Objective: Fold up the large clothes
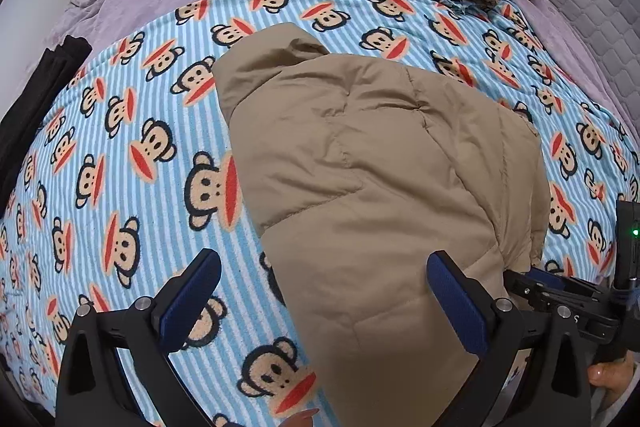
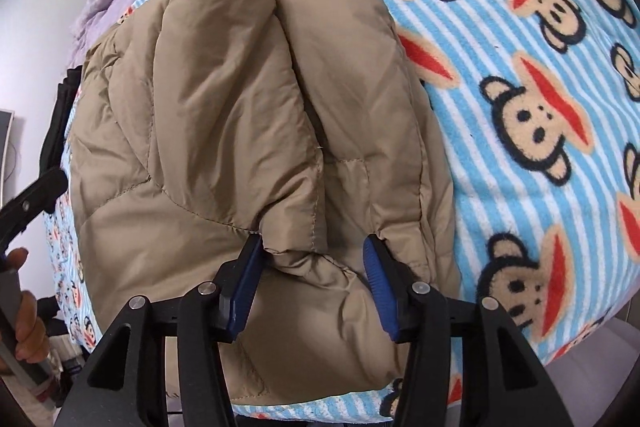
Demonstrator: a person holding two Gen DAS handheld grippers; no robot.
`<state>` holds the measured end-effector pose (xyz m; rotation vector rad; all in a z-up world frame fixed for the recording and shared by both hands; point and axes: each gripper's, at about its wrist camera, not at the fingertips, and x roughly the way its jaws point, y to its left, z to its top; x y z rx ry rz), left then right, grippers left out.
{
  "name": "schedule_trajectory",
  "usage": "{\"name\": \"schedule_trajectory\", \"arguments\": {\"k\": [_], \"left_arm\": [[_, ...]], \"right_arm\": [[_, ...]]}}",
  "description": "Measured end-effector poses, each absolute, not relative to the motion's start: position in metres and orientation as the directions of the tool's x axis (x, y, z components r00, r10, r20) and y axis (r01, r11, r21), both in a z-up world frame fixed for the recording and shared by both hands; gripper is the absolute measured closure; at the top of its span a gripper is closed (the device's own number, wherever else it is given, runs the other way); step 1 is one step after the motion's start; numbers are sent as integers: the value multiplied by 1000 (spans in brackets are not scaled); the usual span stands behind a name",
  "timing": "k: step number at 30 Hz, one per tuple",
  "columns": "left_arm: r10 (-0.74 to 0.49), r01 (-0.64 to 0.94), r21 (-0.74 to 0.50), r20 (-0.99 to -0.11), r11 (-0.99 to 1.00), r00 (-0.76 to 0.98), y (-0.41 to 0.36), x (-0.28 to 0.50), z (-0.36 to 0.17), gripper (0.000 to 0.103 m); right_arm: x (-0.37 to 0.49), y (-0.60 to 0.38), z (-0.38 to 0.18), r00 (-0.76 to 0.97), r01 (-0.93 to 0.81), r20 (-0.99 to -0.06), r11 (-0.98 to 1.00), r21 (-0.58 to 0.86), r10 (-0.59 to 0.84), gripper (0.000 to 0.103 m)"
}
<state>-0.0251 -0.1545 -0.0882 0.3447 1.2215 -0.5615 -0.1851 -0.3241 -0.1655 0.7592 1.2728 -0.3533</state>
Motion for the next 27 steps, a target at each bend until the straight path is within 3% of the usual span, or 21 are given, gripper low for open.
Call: {"name": "schedule_trajectory", "arguments": {"k": [13, 17, 27], "left_arm": [[-244, 565, -117, -957, 817, 154, -123, -26, -104, 0], [-279, 497, -200, -956, 844, 89, -118, -18, -114, 0], [-382, 373, -356, -924, 857, -5, -114, 2, -139, 0]], "right_arm": [[-201, -307, -155, 250, 700, -959, 660, 274, 133, 38], [-209, -324, -137, 285, 668, -943, 670, 324, 172, 23], [-188, -378, -115, 303, 567, -932, 748, 344, 200, 19]]}}
